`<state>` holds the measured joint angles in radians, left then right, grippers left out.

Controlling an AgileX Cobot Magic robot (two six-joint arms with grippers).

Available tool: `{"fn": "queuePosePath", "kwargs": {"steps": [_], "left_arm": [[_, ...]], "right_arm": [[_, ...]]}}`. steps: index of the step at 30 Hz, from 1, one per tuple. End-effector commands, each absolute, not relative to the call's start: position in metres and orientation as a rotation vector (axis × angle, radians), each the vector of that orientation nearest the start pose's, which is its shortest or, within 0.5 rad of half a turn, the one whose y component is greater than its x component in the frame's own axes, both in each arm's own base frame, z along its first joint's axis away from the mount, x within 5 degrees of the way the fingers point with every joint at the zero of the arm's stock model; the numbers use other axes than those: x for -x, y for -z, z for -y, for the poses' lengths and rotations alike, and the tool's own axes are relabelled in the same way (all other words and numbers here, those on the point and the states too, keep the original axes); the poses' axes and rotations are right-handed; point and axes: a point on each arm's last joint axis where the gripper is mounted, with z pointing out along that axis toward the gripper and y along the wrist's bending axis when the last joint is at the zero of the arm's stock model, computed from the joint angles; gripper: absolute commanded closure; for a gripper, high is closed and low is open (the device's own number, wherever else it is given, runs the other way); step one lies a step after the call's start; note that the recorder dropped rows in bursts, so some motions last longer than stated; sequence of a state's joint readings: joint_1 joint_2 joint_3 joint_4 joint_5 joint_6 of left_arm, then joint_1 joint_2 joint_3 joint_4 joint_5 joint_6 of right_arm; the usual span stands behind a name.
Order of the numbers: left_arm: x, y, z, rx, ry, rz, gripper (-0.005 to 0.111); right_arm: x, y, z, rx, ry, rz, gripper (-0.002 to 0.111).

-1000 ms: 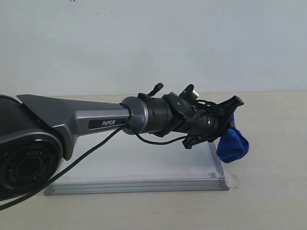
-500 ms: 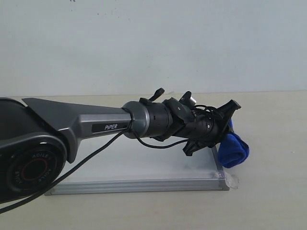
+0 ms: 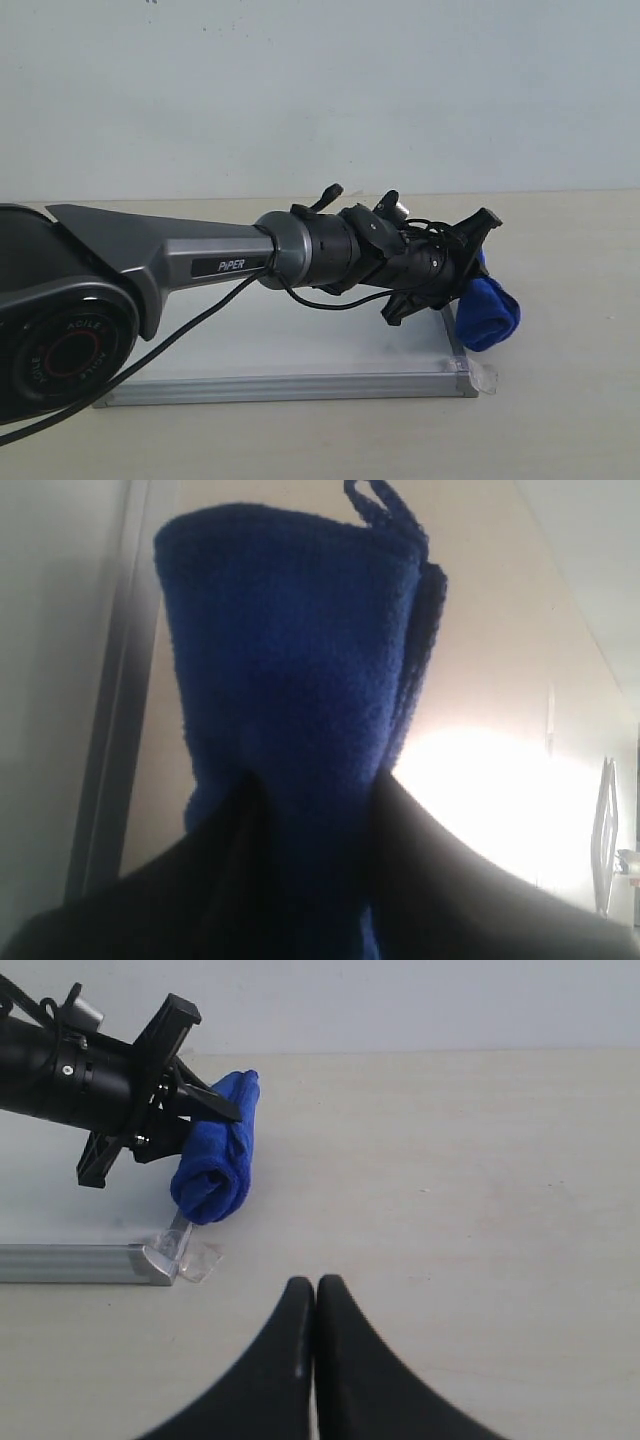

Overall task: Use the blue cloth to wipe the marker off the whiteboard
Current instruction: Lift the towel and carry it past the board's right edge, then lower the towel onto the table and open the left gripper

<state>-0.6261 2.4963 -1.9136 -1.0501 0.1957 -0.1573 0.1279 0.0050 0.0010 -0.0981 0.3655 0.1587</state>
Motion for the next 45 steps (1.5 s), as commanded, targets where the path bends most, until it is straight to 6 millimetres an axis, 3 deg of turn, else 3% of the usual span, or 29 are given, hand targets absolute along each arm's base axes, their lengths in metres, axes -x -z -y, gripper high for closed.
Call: {"fn": "queuePosePath", "kwargs": {"steps": [1, 4, 21, 28, 36, 39, 45], "left_arm": [[-0.438, -0.115, 0.339, 0.583, 1.162, -2.362, 0.052], [-0.438, -0.115, 0.339, 0.552, 1.145, -2.369, 0.044], [-0.436, -0.117, 0.340, 0.477, 1.137, -2.386, 0.044], [-0.438, -0.131, 0.338, 0.291, 1.096, -2.366, 0.046], [-0.432, -0.165, 0.340, 0.094, 1.086, -2.314, 0.051], [-0.428, -0.174, 0.340, 0.032, 1.100, -2.319, 0.057], [-0.420, -0.186, 0.342, -0.079, 1.129, -2.347, 0.089]], "right_arm": [[-0.053, -0.181, -0.003, 0.032, -0.092, -1.846, 0.108], [-0.053, -0.181, -0.003, 0.032, -0.092, -1.846, 0.108], [-0.053, -0.181, -0.003, 0.032, -0.092, -1.846, 0.108], [-0.053, -0.181, -0.003, 0.032, -0.093, -1.839, 0.108], [-0.053, -0.181, -0.003, 0.032, -0.093, -1.837, 0.108], [-0.053, -0.181, -0.003, 0.032, -0.093, -1.837, 0.108], [-0.053, -0.181, -0.003, 0.032, -0.093, -1.837, 0.108]]}}
